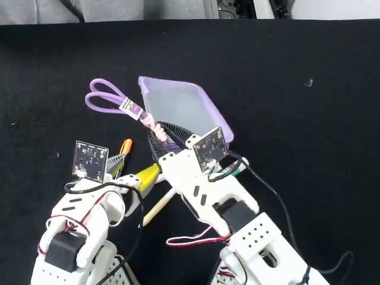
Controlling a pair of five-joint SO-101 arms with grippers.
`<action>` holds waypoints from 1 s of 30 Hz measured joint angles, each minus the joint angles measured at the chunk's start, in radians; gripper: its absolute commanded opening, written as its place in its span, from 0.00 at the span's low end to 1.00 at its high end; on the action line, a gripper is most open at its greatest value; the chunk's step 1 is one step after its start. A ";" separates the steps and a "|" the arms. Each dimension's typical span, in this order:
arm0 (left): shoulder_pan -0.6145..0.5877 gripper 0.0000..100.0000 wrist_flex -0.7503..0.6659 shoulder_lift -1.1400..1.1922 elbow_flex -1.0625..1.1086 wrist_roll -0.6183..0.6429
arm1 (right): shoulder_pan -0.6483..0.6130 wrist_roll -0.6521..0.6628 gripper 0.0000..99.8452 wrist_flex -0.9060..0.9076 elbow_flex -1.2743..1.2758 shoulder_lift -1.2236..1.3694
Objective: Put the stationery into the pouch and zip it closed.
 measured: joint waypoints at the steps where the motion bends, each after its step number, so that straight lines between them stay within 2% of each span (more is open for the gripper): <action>1: 0.000 0.28 -0.015 0.002 0.000 0.000 | 0.000 0.000 0.01 0.000 0.000 0.000; 9: -0.061 0.28 -0.245 0.005 0.160 -0.084 | 0.000 -0.002 0.01 0.000 0.000 0.000; 21: -0.061 0.27 -0.387 0.009 0.199 -0.104 | 0.000 -0.002 0.01 0.000 0.000 0.009; 26: -0.063 0.27 -0.512 0.003 0.295 -0.104 | 0.000 0.000 0.01 0.000 0.000 0.009; 30: -0.037 0.27 -0.611 0.011 0.344 -0.198 | 0.003 0.000 0.01 0.000 0.000 0.009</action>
